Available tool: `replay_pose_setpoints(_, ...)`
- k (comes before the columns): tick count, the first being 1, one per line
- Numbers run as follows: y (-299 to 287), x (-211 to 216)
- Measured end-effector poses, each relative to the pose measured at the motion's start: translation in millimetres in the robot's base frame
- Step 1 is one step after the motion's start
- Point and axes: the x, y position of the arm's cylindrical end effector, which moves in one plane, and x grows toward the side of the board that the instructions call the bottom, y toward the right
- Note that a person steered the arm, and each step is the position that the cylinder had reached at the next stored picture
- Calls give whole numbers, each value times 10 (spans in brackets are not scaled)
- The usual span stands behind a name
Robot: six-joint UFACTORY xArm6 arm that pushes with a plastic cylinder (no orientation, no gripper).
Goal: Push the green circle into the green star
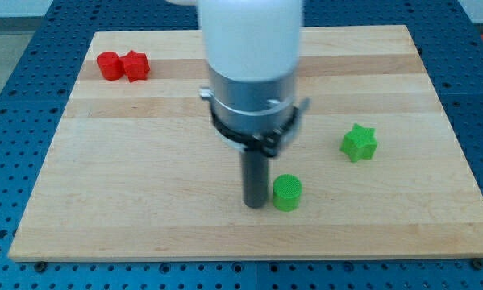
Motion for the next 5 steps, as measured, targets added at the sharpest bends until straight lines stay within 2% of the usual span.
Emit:
replay_pose_setpoints(1,19,6)
replay_pose_setpoints(2,131,-355)
replay_pose_setpoints(3,616,-996)
replay_pose_setpoints(5,690,-1146)
